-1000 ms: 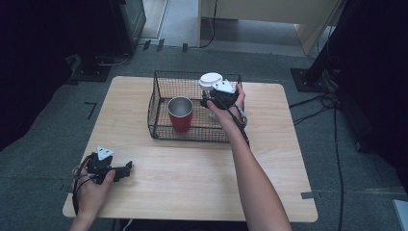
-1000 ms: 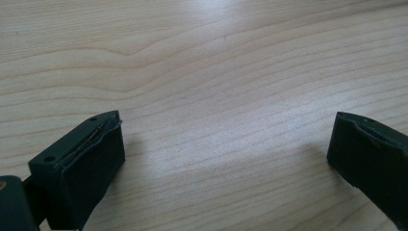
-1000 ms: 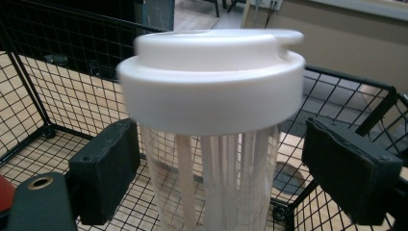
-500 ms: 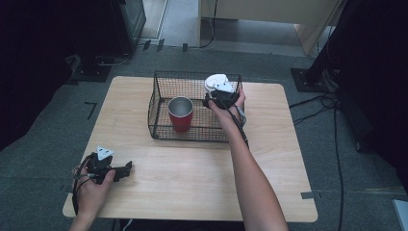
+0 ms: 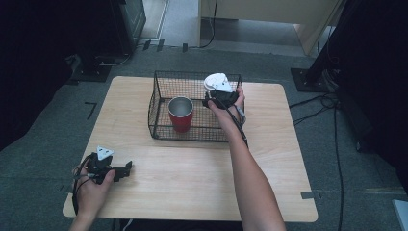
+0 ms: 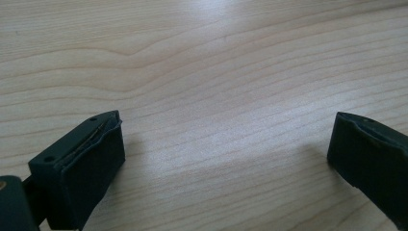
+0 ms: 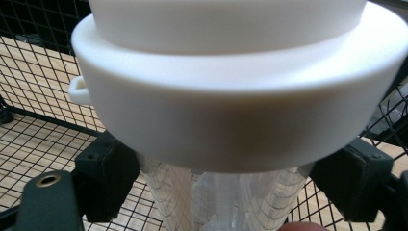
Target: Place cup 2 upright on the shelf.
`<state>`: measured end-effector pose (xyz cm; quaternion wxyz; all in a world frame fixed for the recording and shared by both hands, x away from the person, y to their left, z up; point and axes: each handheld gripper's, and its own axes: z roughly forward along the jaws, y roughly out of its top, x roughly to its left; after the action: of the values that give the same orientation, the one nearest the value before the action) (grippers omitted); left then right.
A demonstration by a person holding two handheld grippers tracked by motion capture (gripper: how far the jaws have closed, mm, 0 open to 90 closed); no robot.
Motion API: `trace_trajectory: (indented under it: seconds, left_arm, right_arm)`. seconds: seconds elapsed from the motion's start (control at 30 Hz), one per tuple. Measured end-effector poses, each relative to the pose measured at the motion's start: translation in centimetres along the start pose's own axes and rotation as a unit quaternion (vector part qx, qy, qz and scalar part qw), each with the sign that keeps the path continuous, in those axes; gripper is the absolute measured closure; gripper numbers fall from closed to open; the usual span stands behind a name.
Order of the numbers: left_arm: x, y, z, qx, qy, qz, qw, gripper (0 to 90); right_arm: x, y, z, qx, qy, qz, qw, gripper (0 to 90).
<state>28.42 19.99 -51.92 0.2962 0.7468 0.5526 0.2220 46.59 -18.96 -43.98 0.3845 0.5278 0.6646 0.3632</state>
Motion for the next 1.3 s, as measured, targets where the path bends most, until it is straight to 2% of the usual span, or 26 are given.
trace_trajectory:
  seconds: [0.07, 0.13, 0.17, 0.3, 0.43, 0.5, 0.7, 0.87, 0.9, 1.1, 1.2, 1.3]
  left_arm:
    - [-0.01, 0.0, 0.0, 0.0, 0.0, 0.0, 1.0, 0.1]
    - [-0.02, 0.0, 0.01, 0.001, 0.001, 0.0, 1.0, 0.1]
    - [-0.03, 0.0, 0.01, 0.001, 0.001, 0.001, 1.0, 0.1]
    - [-0.01, 0.0, 0.01, 0.0, 0.0, 0.0, 1.0, 0.1]
    - [-0.02, 0.0, 0.01, 0.0, 0.001, 0.0, 1.0, 0.1]
    - [-0.02, 0.0, 0.01, 0.0, 0.001, 0.0, 1.0, 0.1]
    - [-0.02, 0.0, 0.01, 0.0, 0.001, 0.0, 1.0, 0.1]
    - [-0.05, 0.0, 0.02, 0.001, 0.002, 0.001, 1.0, 0.1]
    - [-0.05, 0.0, 0.02, 0.001, 0.002, 0.001, 1.0, 0.1]
    - [-0.05, 0.01, 0.02, 0.001, 0.002, 0.001, 1.0, 0.1]
    - [-0.05, 0.01, 0.02, 0.001, 0.002, 0.001, 1.0, 0.1]
    - [-0.05, 0.01, 0.02, 0.001, 0.002, 0.001, 1.0, 0.1]
  right_arm:
    - [0.01, 0.0, -0.02, -0.001, 0.002, -0.001, 1.0, 16.4]
    - [-0.08, 0.17, -0.16, -0.002, 0.027, 0.018, 0.9995, 16.8]
    - [-0.08, 0.17, -0.16, -0.002, 0.027, 0.018, 0.9995, 16.8]
    - [0.01, 0.17, -0.02, -0.006, 0.077, 0.052, 0.9956, 16.8]
    - [-0.2, 0.04, 0.07, -0.009, 0.095, 0.052, 0.9941, 16.8]
    - [-0.46, -0.07, 0.06, -0.005, 0.103, 0.061, 0.9928, 16.7]
    - [-0.21, -0.07, -0.18, 0.002, 0.094, 0.059, 0.9938, 16.0]
    - [-0.06, -0.07, -0.35, 0.009, 0.095, 0.058, 0.9937, 13.3]
    - [-0.03, -0.08, -0.38, 0.011, 0.1, 0.059, 0.9932, 9.2]
    - [0.0, 0.09, -0.66, 0.005, 0.117, 0.055, 0.9916, 0.0]
    - [0.02, 0.16, -0.79, 0.0, 0.111, 0.05, 0.9926, 0.0]
    - [0.25, 0.23, -0.91, -0.009, 0.089, 0.037, 0.9953, 0.0]
